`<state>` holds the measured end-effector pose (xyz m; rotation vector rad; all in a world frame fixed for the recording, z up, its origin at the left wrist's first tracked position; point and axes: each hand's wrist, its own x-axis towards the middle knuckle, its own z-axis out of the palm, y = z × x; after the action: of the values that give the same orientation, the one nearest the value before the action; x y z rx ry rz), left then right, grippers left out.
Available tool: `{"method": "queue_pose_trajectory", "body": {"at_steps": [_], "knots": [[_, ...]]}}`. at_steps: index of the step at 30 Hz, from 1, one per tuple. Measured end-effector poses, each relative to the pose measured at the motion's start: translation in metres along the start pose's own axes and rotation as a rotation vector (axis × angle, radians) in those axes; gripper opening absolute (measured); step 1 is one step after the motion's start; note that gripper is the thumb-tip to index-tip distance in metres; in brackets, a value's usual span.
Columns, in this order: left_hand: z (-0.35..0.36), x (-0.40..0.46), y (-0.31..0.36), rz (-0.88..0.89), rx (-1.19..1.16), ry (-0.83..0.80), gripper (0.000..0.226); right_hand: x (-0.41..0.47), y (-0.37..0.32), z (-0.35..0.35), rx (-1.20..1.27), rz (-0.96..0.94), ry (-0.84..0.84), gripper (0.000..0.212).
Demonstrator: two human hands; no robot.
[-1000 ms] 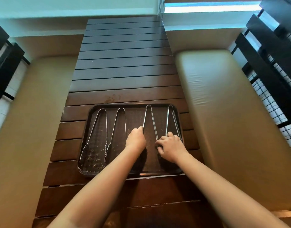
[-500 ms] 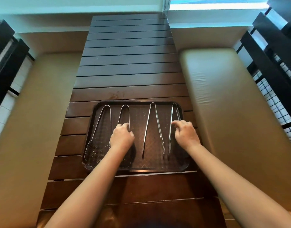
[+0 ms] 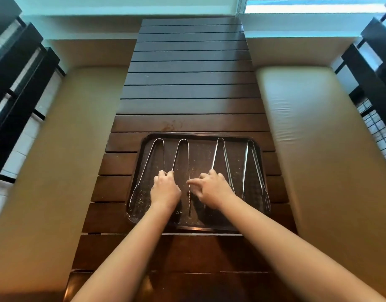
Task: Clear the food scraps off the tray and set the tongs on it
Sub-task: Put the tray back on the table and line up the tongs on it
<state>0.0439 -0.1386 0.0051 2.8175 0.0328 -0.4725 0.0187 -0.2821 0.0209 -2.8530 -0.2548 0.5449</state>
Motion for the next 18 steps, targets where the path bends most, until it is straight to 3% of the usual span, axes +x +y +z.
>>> {"method": "queue_pose_trajectory", "body": {"at_steps": [8,18], "knots": [[-0.004,0.013,-0.006,-0.001,0.118,-0.063,0.040,0.020,-0.013,0.004,-0.156,-0.057,-0.206,0.042],[-0.001,0.022,0.002,0.092,0.124,-0.061,0.042,0.021,-0.005,0.000,-0.145,-0.059,-0.178,0.039]]}}
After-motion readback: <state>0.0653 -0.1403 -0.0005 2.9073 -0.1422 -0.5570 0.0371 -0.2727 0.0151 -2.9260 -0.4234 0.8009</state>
